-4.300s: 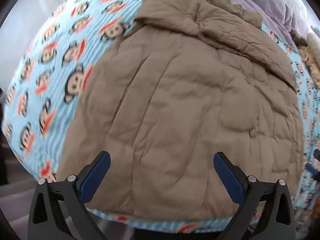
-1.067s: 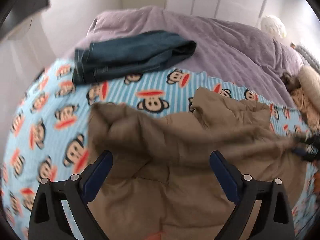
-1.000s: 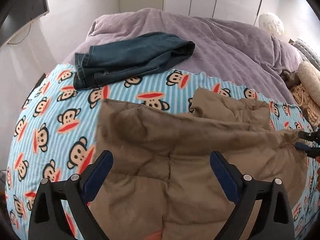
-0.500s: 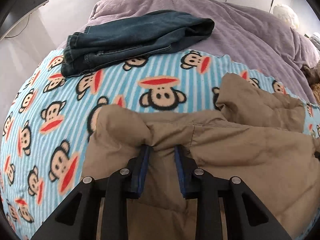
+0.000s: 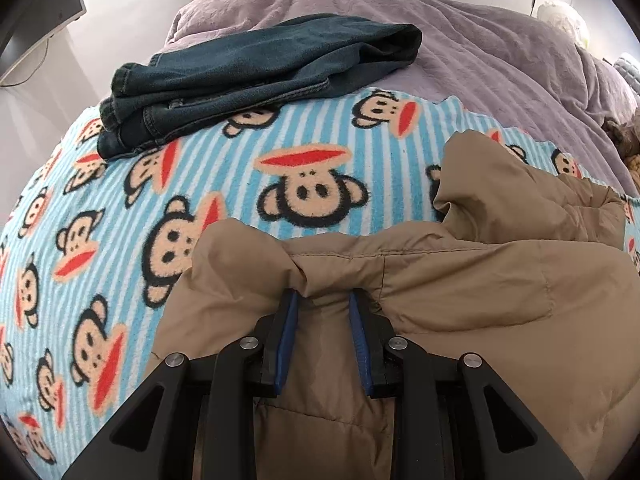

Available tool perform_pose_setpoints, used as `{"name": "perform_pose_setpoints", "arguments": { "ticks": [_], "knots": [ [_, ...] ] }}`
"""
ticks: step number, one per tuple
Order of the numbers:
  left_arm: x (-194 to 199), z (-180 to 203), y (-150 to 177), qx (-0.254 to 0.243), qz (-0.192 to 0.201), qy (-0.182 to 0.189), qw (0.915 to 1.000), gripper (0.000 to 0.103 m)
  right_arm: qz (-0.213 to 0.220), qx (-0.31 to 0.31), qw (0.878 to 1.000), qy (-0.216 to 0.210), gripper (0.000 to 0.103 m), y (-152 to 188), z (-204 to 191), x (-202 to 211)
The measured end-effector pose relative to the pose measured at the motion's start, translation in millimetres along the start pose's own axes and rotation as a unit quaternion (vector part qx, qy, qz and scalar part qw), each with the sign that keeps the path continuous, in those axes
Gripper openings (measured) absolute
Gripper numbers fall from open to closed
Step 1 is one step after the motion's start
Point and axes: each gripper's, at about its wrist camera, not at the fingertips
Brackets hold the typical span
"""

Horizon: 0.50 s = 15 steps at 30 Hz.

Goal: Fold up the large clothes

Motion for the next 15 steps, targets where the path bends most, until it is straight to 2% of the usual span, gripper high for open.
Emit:
{"name": "perform_pose_setpoints", "arguments": {
  "ticks": [6, 9, 15],
  "knots": [
    [30.4, -28.6, -8.5, 0.041, 0.038, -0.028, 0.9980, 0.030, -0.001, 0.019, 1.000, 0.014, 0.003, -0.8, -7.5, 1.4],
    [5.8, -49.7, -6.1, 0.075, -0.003, -0.021, 0.9969, 0.030, 0.005, 0.016, 1.000, 0.012, 0.003, 1.1, -5.6, 2.1],
    [-15.0, -42.3, -5.2, 0.057, -0.020, -0.037, 0.9975, 0.030, 0.007, 0.026, 0.999, 0.026, 0.003, 4.7, -8.7, 0.6]
  ]
}}
Point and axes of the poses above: each gripper's, at about its wrist camera, not at the fingertips, and x roughly against the way its jaws point, z to its right, y to its underside, and after that the axes turned 3 degrees about z, right-handed
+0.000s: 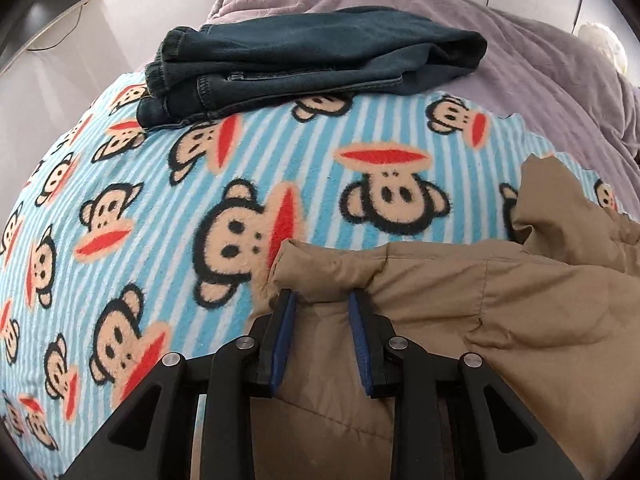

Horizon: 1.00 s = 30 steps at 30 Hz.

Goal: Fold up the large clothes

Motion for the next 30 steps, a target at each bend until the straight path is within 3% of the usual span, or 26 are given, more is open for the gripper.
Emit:
{"name": "perform_pose_setpoints", "arguments": {
  "ticks": [6, 9, 10, 13, 14, 15, 16, 17, 19, 22, 27, 28, 30],
  "knots": [
    [33.1, -3.7, -0.9, -0.006, -0.006, -0.010, 0.9999, 0.030, 0.000, 0.009, 0.999, 0.034, 0.009, -1.3, -12.9, 20.8],
    [57.7, -7.6, 7.3, -0.018, 0.001, -0.010, 0.9998, 0.030, 0.006, -0.001, 1.000, 0.024, 0.032, 2.5, -14.6, 42.0],
    [65.5, -9.8, 11.5, -0.020, 0.001, -0.009, 0.9998, 0.030, 0.009, -0.002, 1.000, 0.018, 0.044, 4.3, -15.2, 49.1],
    [84.1, -16.5, 25.1, -0.018, -0.005, -0.008, 0.9998, 0.031, 0.016, 0.000, 1.000, 0.017, 0.047, 14.2, -17.8, 70.2],
    [86.6, -18.5, 26.7, -0.016, -0.008, -0.007, 0.9998, 0.034, 0.016, -0.001, 1.000, 0.016, 0.050, 18.2, -18.0, 75.8],
    [91.7, -20.8, 31.6, -0.012, -0.011, -0.009, 0.9998, 0.046, 0.015, -0.003, 1.000, 0.013, 0.052, 22.6, -17.6, 81.4],
    [97.3, -23.3, 36.6, -0.005, -0.013, -0.009, 0.9999, 0.080, 0.013, -0.007, 1.000, 0.009, 0.054, 28.1, -17.8, 87.5],
    [98.4, -23.3, 38.5, -0.001, -0.010, -0.010, 0.9999, 0.095, 0.010, -0.011, 1.000, 0.007, 0.054, 33.9, -17.0, 92.6],
    [112.4, -24.3, 49.5, 0.001, 0.005, -0.010, 0.9999, 0.095, 0.007, -0.016, 1.000, -0.001, 0.055, 44.1, -15.4, 102.1],
    [121.8, -20.6, 66.7, -0.012, -0.008, -0.012, 0.9998, 0.095, -0.002, -0.025, 1.000, -0.013, 0.061, 66.3, -14.3, 116.2],
    [134.2, -16.8, 93.0, -0.013, -0.025, -0.007, 0.9996, 0.096, -0.014, -0.042, 0.999, -0.021, 0.063, 97.0, -13.5, 133.4],
    [136.3, -17.2, 97.8, -0.009, -0.029, -0.004, 0.9995, 0.103, -0.016, -0.046, 0.999, -0.024, 0.067, 104.8, -13.9, 138.1],
    [139.4, -18.0, 107.9, 0.002, -0.038, 0.004, 0.9993, 0.103, -0.019, -0.051, 0.998, -0.034, 0.075, 115.5, -15.1, 143.9]
  ]
}}
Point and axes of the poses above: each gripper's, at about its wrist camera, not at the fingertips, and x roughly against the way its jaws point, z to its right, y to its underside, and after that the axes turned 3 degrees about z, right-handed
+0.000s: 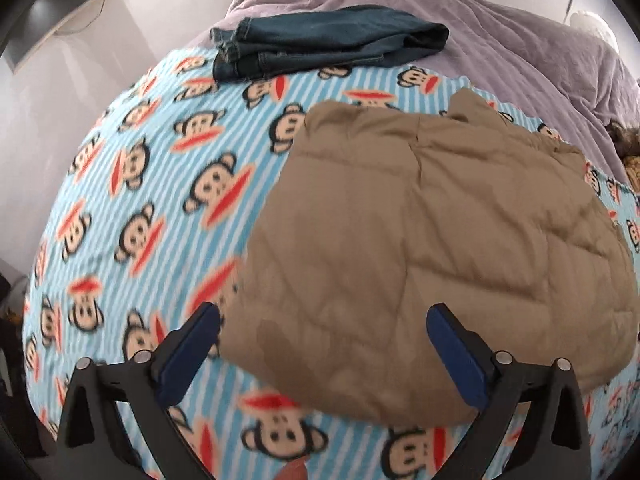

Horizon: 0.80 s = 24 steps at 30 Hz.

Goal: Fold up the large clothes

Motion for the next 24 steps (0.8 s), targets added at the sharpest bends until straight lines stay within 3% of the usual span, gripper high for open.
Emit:
{"name": "perform_pose_setpoints", "arguments": {
  "ticks": [1, 8, 10, 13, 19, 24],
  "knots": [
    [0.8, -0.7, 6.1, 0.004, -0.006, 0.004, 1.0000, 0.103, -0.004, 0.000, 1.000, -0.006, 0.080, 8.3, -1.3, 3.6],
    [-0.4, -5.2, 37.9, 0.027, -0.041, 0.029, 0.9984, 0.103, -0.035, -0.022, 0.999, -0.032, 0.085, 49.7, -1.3, 6.5],
    [-3.6, -10.3, 45.5, 0.052, -0.049, 0.031, 0.9970, 0.103, -0.045, -0.039, 0.997, -0.040, 0.094, 58.4, 2.9, 1.4],
    [-10.1, -18.4, 53.2, 0.085, -0.058, 0.042, 0.9938, 0.103, -0.048, -0.080, 0.994, -0.064, 0.094, 70.1, 13.6, -7.0],
    [-34.2, -36.4, 66.3, 0.179, -0.089, 0.128, 0.9714, 0.103, -0.053, -0.176, 0.978, -0.103, 0.094, 76.4, 39.1, -24.6],
    [-49.6, -48.9, 64.2, 0.248, -0.076, 0.173, 0.9501, 0.103, -0.054, -0.248, 0.955, -0.152, 0.094, 79.1, 56.5, -41.3]
  ]
}}
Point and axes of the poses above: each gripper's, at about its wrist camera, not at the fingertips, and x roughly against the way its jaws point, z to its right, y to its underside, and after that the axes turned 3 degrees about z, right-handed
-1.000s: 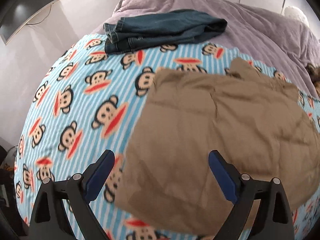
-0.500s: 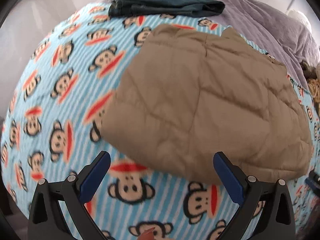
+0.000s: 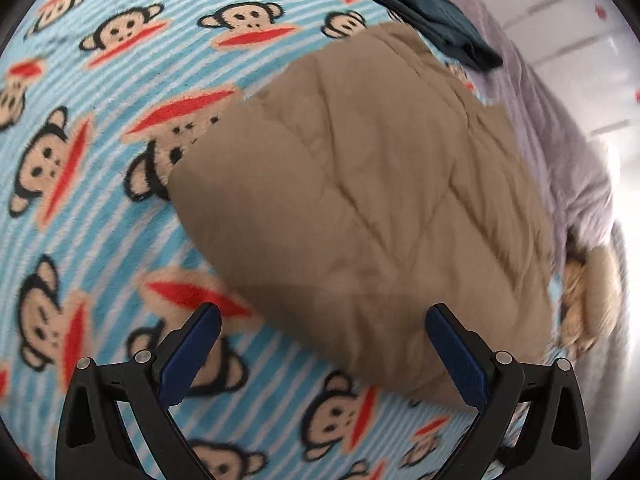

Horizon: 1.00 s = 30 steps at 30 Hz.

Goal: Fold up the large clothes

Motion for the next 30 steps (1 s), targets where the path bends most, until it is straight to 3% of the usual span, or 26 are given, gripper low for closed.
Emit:
{"name": "perform_pose_setpoints", "arguments": {
  "ticks": [7, 16, 18, 19, 20, 21, 23, 26, 30],
  "knots": [
    [-23.4, 6.6, -11.3, -0.001, 0.005, 0.015, 0.9999, 0.103, 0.012, -0.065, 0.996, -0.064, 0.094, -14.3, 11.3, -23.8],
    [-41.1, 10.2, -14.4, 0.014, 0.018, 0.013, 0.9996, 0.103, 0.027, -0.103, 0.988, -0.110, 0.094, -20.0, 14.5, -50.8],
    [-40.0, 10.9, -14.4, 0.018, 0.026, 0.015, 0.9994, 0.092, 0.031, -0.114, 0.986, -0.117, 0.093, -21.0, 14.1, -52.7],
    [-40.5, 11.7, -15.0, 0.018, 0.025, 0.023, 0.9993, 0.070, 0.033, -0.123, 0.985, -0.120, 0.090, -20.5, 15.1, -53.4],
    [-41.0, 12.7, -14.6, 0.018, 0.017, 0.047, 0.9986, 0.048, 0.033, -0.128, 0.984, -0.122, 0.077, -20.4, 14.3, -54.1],
    [-39.8, 15.0, -14.7, 0.017, 0.014, 0.056, 0.9982, 0.043, 0.031, -0.133, 0.983, -0.123, 0.069, -19.6, 14.4, -54.8],
    [-33.2, 24.9, -13.3, -0.009, 0.023, 0.051, 0.9984, 0.025, 0.025, -0.140, 0.981, -0.135, 0.043, -18.4, 15.4, -55.6],
    [-18.0, 39.0, -11.3, -0.054, 0.039, 0.048, 0.9966, 0.017, 0.027, -0.134, 0.979, -0.149, 0.029, -16.2, 12.4, -51.9],
    [3.2, 47.5, -9.8, -0.078, 0.052, 0.061, 0.9937, 0.016, 0.028, -0.122, 0.978, -0.169, 0.024, -12.3, 9.3, -41.4]
  ]
}}
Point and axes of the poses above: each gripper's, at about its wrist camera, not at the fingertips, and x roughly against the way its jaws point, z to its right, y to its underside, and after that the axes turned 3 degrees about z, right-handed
